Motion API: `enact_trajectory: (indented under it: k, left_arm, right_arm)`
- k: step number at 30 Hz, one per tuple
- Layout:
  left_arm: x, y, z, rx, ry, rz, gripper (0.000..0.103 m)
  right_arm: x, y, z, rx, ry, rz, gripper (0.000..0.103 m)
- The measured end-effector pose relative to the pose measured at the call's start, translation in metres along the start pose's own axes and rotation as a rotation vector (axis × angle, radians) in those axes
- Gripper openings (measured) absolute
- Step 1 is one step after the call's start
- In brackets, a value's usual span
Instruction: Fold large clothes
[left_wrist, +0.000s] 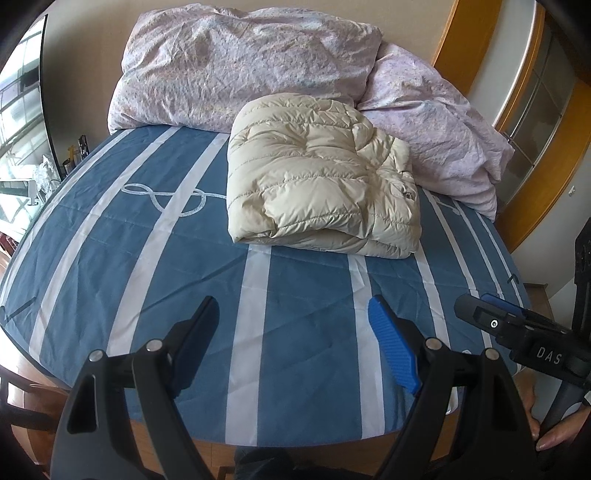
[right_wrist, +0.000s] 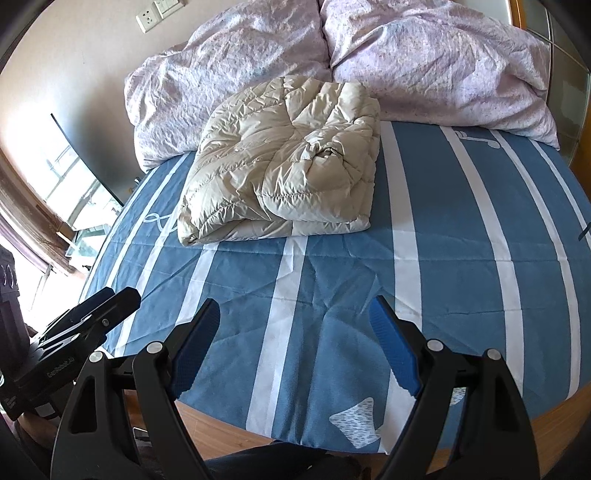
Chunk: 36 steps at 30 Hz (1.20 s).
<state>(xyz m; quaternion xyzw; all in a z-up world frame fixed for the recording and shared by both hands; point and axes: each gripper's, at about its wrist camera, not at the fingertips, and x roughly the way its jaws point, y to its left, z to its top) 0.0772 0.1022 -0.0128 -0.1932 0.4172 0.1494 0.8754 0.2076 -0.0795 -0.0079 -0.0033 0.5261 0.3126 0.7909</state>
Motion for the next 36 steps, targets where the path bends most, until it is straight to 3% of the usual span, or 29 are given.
enact_trajectory:
  k: [36]
  left_arm:
    - [0.0017, -0.0028, -0.0012, 0.007, 0.006, -0.007, 0.082]
  right_arm:
    - [0.0000, 0.0042, -0.0024, 0.002, 0.001, 0.000, 0.084]
